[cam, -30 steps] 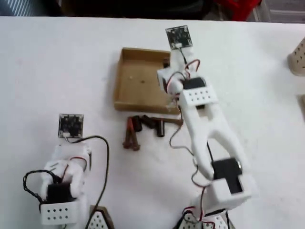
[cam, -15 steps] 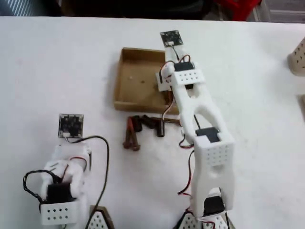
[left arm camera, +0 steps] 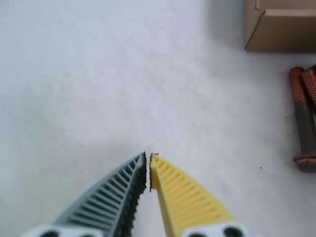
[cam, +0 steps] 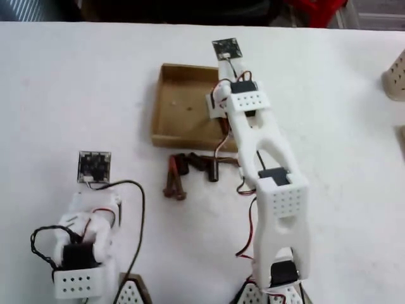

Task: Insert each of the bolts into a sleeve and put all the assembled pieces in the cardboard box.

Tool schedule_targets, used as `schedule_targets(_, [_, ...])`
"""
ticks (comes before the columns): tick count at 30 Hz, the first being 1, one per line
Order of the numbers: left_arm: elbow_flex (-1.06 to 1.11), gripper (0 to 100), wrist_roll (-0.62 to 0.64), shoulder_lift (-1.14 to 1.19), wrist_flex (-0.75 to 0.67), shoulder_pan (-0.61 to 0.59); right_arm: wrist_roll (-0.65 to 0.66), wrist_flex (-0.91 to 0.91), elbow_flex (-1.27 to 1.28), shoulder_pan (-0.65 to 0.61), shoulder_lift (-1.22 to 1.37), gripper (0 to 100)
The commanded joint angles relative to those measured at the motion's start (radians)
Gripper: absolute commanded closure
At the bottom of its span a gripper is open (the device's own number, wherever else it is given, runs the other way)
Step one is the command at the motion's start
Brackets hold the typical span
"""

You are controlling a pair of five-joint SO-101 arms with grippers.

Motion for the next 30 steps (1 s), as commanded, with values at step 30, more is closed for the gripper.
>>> schedule_targets(30, [-0.002,96,-0.011,-0.005,0.003,-0.013,0.012,0.785,0.147,-0.001,-0.469,98.2])
